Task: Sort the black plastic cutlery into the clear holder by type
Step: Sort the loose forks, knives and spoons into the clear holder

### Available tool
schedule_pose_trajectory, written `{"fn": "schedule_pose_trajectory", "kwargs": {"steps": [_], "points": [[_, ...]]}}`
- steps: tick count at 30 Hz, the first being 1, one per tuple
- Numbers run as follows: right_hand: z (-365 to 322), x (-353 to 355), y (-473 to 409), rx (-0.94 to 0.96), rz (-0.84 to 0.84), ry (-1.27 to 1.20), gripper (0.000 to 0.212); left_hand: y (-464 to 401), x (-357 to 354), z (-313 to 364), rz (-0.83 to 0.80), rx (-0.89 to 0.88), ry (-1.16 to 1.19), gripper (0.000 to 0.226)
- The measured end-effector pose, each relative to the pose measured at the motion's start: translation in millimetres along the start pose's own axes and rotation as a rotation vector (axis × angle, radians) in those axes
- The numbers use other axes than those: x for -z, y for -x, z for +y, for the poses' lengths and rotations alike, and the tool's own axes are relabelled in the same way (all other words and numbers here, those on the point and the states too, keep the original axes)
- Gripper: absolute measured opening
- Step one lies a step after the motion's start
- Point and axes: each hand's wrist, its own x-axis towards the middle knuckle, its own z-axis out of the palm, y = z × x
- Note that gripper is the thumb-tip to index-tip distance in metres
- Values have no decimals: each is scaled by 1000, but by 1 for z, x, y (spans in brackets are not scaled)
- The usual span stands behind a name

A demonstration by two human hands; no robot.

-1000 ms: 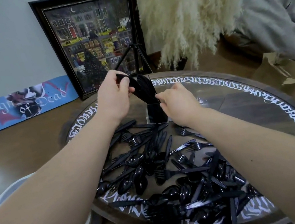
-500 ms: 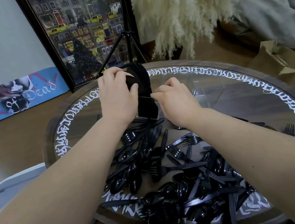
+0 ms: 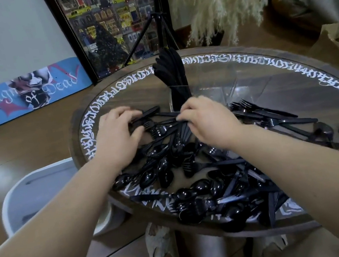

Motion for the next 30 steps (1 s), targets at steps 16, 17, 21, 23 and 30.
{"fn": "schedule_pose_trajectory", "kwargs": {"steps": [16, 17, 21, 23, 30], "points": [[-32, -33, 2, -80, -405, -53, 58, 60, 1, -34, -452, 98, -276, 51], [-33, -33, 0, -92, -397, -54, 58, 59, -1, -34, -454, 107, -279, 53], [-29, -34, 0, -163, -306, -35, 58, 56, -6, -36, -377, 159, -231, 56], [-25, -33, 3, -193, -290, -12, 57, 56, -8, -37, -328, 176, -200, 54], [-17, -27, 10, -200, -325, -15, 53, 48, -19, -42, -275, 183, -68, 56]]}}
